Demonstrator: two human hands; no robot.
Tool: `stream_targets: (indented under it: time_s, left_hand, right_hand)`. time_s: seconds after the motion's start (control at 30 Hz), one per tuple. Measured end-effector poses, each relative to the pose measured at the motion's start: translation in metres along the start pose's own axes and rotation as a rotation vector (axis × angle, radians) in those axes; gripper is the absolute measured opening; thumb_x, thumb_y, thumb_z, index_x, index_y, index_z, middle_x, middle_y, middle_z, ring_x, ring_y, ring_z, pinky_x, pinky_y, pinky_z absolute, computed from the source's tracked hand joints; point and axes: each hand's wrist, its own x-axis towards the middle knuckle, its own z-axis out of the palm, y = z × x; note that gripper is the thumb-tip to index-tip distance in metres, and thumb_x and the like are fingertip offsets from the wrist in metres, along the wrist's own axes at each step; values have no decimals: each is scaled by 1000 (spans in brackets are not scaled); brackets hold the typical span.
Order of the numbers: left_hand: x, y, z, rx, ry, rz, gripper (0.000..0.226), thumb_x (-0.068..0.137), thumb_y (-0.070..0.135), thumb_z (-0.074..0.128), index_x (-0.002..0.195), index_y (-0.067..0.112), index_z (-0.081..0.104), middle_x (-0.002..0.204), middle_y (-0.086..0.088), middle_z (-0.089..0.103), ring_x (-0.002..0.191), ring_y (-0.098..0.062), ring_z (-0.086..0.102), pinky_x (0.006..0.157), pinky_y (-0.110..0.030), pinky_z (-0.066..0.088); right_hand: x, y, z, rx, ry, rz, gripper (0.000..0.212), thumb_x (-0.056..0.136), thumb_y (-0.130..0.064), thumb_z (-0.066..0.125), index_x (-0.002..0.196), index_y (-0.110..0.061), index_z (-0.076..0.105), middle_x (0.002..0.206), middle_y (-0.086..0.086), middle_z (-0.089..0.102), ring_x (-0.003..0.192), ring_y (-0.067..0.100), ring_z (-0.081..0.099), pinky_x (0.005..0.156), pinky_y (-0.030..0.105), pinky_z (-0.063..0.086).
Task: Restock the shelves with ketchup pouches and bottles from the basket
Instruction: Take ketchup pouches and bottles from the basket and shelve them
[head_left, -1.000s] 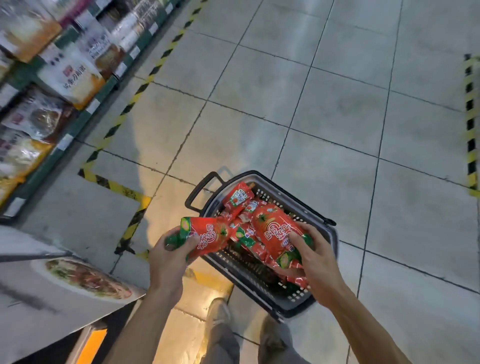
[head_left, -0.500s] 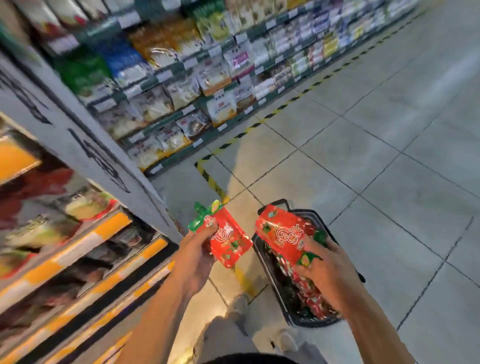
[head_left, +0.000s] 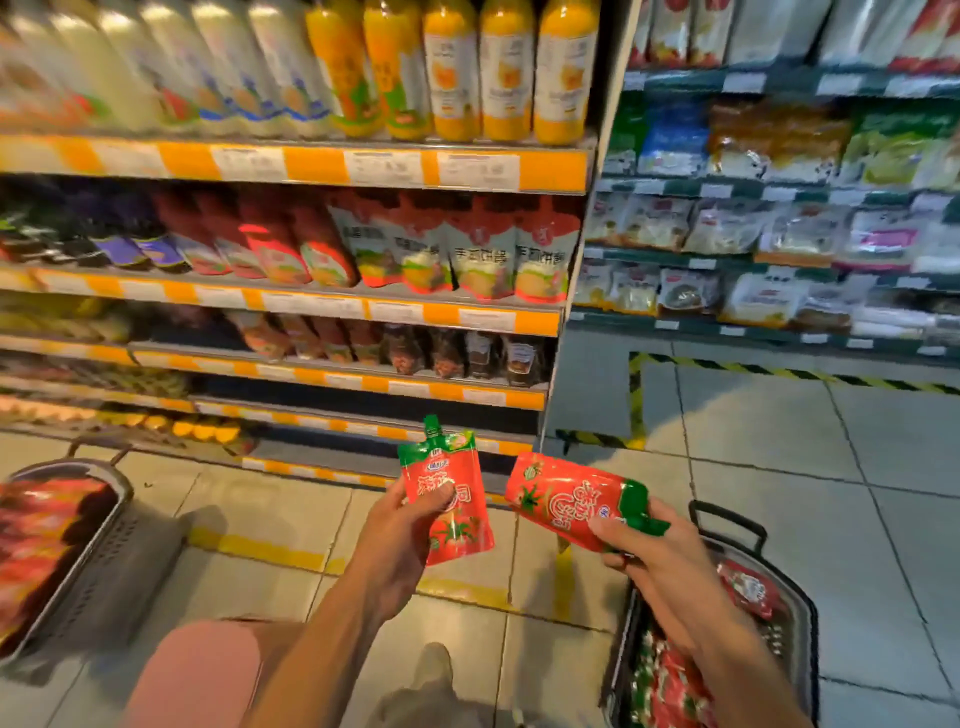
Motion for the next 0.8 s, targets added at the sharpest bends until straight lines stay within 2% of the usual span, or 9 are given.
stream_targets:
  time_s: [0.1,0.2,0.3,0.37,0.43,0.5,0.6,0.67,0.8]
  left_hand:
    - [-15,13,-49,-87,84,63,51,78,24,82,124,16,64,115,-16,72,101,-32,72,74,-39,60]
    - [-28,27,-102,-180,157,128,51,75,23,84,122,13,67,115,-17,72,100,-31,72,75,-40,59]
    - [-39,41,-161,-258,209,170,48,78,17,79,123,6,66,116,-21,70,99,-31,71,87,-49,58]
    - [-45,50,-201,-292,241,168,45,80,13,75,123,4,65,117,-22,70,100,-33,70,95,-53,54]
    - [-49,59,-240,-310,263,177,47,79,12,73,123,1,63,111,-22,72,93,-31,72,89,-51,57]
    - [-52,70,-273,-327,295,193,48,77,14,74,122,1,64,103,-20,73,83,-27,73,85,-50,58]
    - [-55,83,-313,-364,329,195,46,79,15,75,123,7,64,110,-22,72,91,-33,72,80,-49,59]
    - [-53,91,-339,-382,334,200,46,82,8,72,126,7,62,114,-22,71,96,-35,71,77,-45,59]
    - [-38,104,-375,-401,370,195,45,83,-2,69,127,4,59,111,-23,72,100,-40,71,82,-48,60]
  right_hand:
    - [17,3,56,-58,-89,13,55,63,-25,87,113,-11,71,105,11,77,91,21,73,71,31,54]
    - [35,13,118,-105,-151,23,44,63,-29,85,102,-10,74,101,12,77,85,19,71,69,30,53]
    - [47,31,184,-102,-206,87,50,63,-35,84,106,-13,72,106,12,76,97,27,68,85,44,49]
    - [52,48,230,-88,-234,120,41,65,-38,82,102,-20,75,107,10,76,99,25,68,88,44,48]
    - [56,66,275,-67,-254,149,38,70,-37,80,103,-20,76,107,11,76,96,22,69,88,41,49]
    - [59,81,319,-24,-260,192,47,75,-32,78,115,-10,69,110,14,75,103,26,69,95,45,49]
    - [64,94,376,26,-235,260,53,73,-32,76,119,-8,64,110,15,75,109,30,68,100,53,50]
    - [69,100,407,42,-270,309,51,79,-32,73,122,-7,63,114,17,74,109,33,70,100,58,50]
    - [93,106,452,10,-374,374,43,91,-34,65,128,-12,62,121,19,71,109,34,70,90,57,56]
